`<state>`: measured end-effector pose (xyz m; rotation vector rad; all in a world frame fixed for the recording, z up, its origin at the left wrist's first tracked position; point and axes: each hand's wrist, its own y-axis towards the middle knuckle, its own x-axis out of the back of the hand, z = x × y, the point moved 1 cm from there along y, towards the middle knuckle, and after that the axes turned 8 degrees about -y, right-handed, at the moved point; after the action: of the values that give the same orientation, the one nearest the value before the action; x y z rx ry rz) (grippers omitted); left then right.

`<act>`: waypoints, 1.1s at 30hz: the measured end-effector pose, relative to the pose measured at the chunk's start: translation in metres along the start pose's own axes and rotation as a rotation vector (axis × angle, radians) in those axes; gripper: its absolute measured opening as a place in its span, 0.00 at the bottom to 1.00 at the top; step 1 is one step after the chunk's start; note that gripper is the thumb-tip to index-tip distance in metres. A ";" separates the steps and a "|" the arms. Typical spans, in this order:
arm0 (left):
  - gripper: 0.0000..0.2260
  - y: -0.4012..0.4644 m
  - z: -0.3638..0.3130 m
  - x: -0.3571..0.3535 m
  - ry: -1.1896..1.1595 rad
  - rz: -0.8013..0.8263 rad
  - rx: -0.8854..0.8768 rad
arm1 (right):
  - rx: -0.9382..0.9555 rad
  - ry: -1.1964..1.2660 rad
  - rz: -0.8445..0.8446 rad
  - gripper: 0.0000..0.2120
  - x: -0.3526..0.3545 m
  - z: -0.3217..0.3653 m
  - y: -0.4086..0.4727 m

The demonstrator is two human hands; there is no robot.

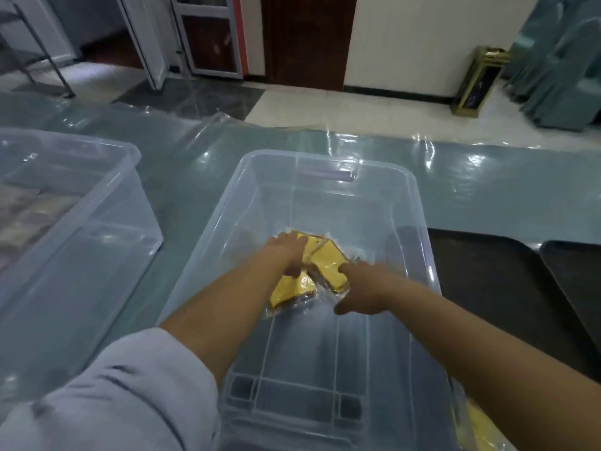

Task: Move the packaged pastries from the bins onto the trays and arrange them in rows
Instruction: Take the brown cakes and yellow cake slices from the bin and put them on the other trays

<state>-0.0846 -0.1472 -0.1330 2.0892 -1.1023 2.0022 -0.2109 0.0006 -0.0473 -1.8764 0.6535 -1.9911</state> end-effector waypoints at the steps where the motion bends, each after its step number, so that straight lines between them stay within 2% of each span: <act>1: 0.39 0.007 -0.002 -0.004 0.004 -0.033 -0.040 | -0.017 0.006 0.002 0.38 -0.002 -0.002 0.003; 3: 0.43 0.018 -0.008 -0.008 -0.011 -0.033 -0.101 | -0.022 0.038 -0.051 0.37 0.000 -0.002 0.007; 5: 0.47 0.028 -0.012 -0.009 -0.006 0.041 -0.129 | -0.010 0.042 -0.095 0.35 -0.001 0.001 0.009; 10: 0.49 0.038 -0.009 -0.003 0.118 0.081 -0.131 | 0.003 0.009 -0.034 0.35 -0.008 0.002 0.010; 17: 0.51 0.016 -0.001 -0.010 0.082 0.117 -0.021 | -0.008 0.011 0.012 0.34 -0.005 0.007 0.009; 22: 0.49 -0.001 0.003 -0.013 0.119 0.139 0.021 | -0.046 0.119 0.001 0.37 0.002 0.003 0.008; 25: 0.51 -0.012 0.002 -0.012 0.133 0.180 0.052 | -0.045 0.156 0.004 0.37 0.002 0.002 0.008; 29: 0.54 -0.018 0.003 -0.011 0.080 0.289 0.096 | -0.033 0.184 0.012 0.37 0.000 0.000 0.009; 33: 0.49 -0.019 0.010 -0.009 -0.132 0.282 0.109 | -0.015 0.183 0.018 0.35 -0.003 -0.001 0.011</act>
<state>-0.0660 -0.1339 -0.1347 2.2596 -1.4123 2.1103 -0.2121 -0.0073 -0.0556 -1.7036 0.7338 -2.1694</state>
